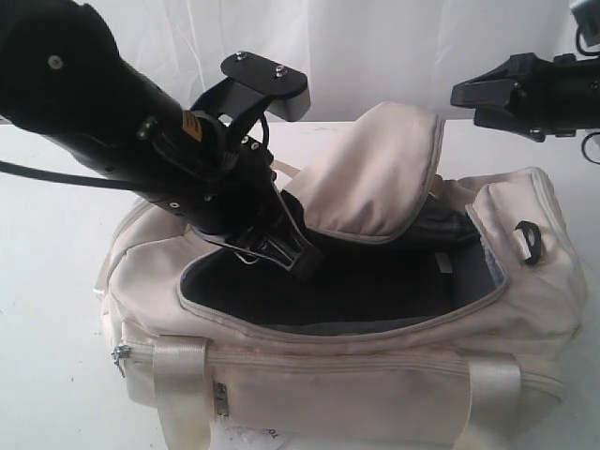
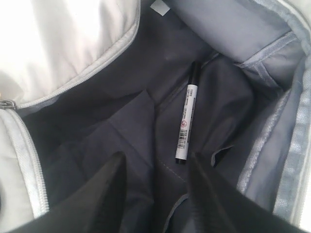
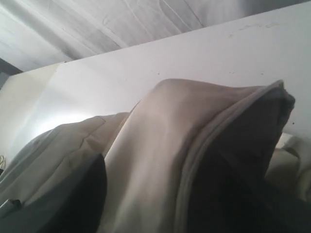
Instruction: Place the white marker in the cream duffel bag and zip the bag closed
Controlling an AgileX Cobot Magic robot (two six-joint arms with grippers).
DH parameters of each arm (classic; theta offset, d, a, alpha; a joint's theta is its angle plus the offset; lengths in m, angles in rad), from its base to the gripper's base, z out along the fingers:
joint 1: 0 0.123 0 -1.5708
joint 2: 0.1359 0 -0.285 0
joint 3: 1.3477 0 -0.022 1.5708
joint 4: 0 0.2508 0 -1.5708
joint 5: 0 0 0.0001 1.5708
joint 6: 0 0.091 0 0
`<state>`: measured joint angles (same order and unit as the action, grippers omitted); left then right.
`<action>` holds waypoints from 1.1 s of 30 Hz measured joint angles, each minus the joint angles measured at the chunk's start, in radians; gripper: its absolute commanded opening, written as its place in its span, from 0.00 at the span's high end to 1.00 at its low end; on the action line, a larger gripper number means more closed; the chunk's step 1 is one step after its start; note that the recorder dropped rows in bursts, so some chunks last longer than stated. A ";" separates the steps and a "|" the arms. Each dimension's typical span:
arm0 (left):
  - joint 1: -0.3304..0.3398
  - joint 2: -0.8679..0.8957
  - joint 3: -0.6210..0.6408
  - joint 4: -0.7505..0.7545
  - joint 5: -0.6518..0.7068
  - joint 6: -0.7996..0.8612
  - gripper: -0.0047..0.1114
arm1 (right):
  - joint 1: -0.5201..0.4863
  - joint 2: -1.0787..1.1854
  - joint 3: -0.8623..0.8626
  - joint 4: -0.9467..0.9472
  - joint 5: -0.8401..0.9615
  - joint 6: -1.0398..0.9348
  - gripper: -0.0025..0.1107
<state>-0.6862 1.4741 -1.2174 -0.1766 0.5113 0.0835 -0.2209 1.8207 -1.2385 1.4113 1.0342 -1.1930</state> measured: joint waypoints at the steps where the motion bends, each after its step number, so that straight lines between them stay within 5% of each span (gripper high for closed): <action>1: 0.000 0.000 0.000 0.000 0.000 0.000 0.57 | 0.009 0.011 -0.005 -0.002 0.000 0.000 0.45; 19: 0.000 0.000 0.000 0.002 -0.028 0.000 0.62 | 0.086 0.123 -0.046 -0.031 -0.027 -0.005 0.45; 21: 0.000 0.000 0.000 0.002 -0.028 0.000 0.64 | 0.099 0.135 -0.057 -0.031 -0.029 -0.007 0.52; 28: 0.000 0.000 0.000 0.002 -0.028 0.000 0.65 | 0.105 0.141 -0.064 -0.016 -0.022 -0.021 0.96; 33: 0.000 -0.005 0.000 0.005 -0.028 0.000 0.65 | 0.105 0.097 -0.064 0.014 0.070 -0.021 0.98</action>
<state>-0.6862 1.4686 -1.2174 -0.1721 0.4831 0.0835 -0.1156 1.9177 -1.3027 1.4249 1.1046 -1.2139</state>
